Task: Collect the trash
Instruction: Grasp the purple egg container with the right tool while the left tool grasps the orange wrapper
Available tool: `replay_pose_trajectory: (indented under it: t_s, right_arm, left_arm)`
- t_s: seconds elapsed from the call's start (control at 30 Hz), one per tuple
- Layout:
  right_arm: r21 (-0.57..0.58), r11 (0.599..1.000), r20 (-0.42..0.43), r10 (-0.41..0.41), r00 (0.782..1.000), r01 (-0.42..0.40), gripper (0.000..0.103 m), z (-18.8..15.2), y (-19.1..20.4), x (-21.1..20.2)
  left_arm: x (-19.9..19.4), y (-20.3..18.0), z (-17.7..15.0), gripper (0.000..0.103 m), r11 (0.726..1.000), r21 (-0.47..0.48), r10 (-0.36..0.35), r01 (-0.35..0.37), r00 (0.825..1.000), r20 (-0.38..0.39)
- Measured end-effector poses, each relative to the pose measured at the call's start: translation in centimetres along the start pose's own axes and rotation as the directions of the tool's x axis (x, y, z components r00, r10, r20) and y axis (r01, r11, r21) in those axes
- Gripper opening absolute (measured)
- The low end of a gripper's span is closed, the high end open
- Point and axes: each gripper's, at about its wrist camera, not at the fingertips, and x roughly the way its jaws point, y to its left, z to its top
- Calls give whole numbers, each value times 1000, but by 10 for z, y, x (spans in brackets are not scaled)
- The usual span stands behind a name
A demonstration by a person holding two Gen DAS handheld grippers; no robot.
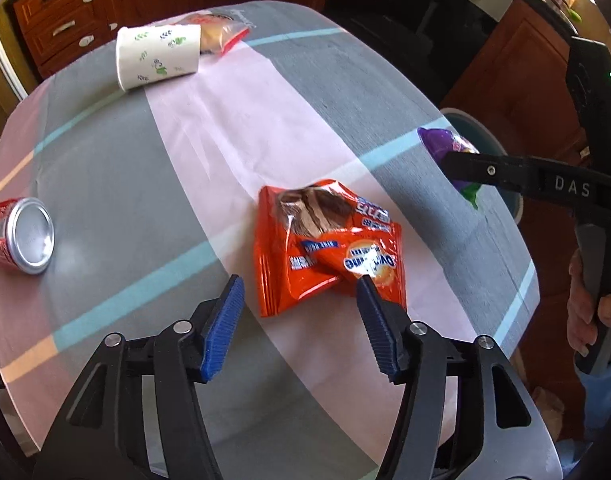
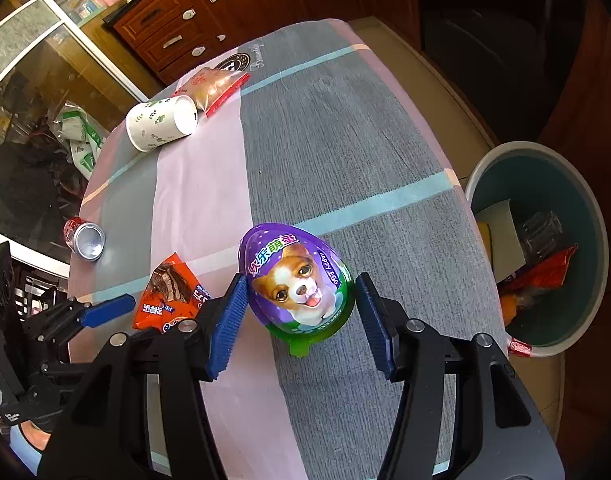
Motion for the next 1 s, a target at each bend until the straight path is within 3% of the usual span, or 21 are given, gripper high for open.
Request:
replay_pose_trajectory:
  t_s: [0.1,0.2,0.43,0.53,0.6,0.63,0.77,1.0]
  right_arm:
    - [6,1000,-4,2,1000,-2,53,-2,-3,0]
    - [17,1000,-8,4,1000,-4,53,-5,-6,0]
    - [40,999,-6,-1,1000,1,53,-9,-19,-4]
    - [49,999,-5,1,1000,0,53,-9,-24,-5]
    - [54,999,-6,3,1000,-2,53,-9,-26,-4]
    - [57,998,-8,3,1000,-3,53,-9,-28,-4]
    - [72,997,-1,10,1000,-10,53,-10,-34,-4]
    - [98,995,23,34,999,-36,53,-11,-43,-13]
  left_arm:
    - [2,-7,-1,73,1000,2,-15,15,1000,-2]
    - [6,-10,7,84,1000,-4,24,-24,1000,4]
    - [17,-9,24,84,999,-43,-19,20,1000,20]
    - [20,-17,21,53,1000,-23,13,-12,999,31]
    - [21,-21,20,23,999,-14,41,-41,999,28]
    - [20,-22,19,18,999,-11,47,-47,998,32]
    - [11,-32,16,12,998,9,65,-66,996,59]
    - [-8,-42,24,11,997,5,79,-80,992,95]
